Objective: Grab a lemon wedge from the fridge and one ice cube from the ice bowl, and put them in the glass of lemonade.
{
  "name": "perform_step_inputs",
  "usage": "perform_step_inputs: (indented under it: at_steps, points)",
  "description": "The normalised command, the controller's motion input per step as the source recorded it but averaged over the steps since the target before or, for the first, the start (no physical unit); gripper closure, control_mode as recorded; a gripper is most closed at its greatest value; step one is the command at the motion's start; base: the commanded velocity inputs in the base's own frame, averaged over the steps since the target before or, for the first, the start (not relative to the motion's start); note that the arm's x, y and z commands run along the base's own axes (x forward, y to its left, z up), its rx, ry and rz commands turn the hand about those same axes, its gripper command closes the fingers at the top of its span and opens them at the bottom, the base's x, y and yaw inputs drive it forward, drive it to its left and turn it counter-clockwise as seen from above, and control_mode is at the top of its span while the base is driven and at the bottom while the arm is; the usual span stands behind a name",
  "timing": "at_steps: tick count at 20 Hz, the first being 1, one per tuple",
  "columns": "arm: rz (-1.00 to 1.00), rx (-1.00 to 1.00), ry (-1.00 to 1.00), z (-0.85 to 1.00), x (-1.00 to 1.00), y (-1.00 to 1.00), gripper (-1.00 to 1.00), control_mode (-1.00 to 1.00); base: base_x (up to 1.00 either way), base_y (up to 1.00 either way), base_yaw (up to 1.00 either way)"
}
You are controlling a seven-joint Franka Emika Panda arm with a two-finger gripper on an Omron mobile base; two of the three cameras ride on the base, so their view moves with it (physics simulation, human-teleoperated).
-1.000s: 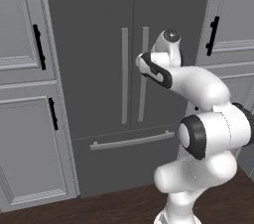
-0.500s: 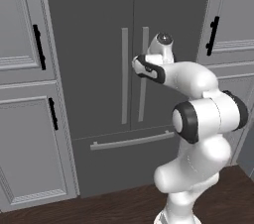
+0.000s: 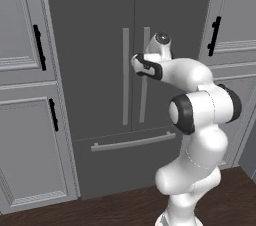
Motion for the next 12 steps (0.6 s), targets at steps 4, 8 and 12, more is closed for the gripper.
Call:
perform_step_inputs:
  at_steps: [4,8,12]
  points:
    - [0.00,0.00,0.00,-0.02,0.48,0.00,-1.00,-1.00,0.00,0.00,0.00]
    - [0.00,0.00,-0.01,-0.17,0.46,0.00,-1.00,-1.00,0.00,0.00,0.00]
    - [0.00,0.00,0.00,-0.04,0.43,0.00,-1.00,-1.00,0.00,0.00,0.00]
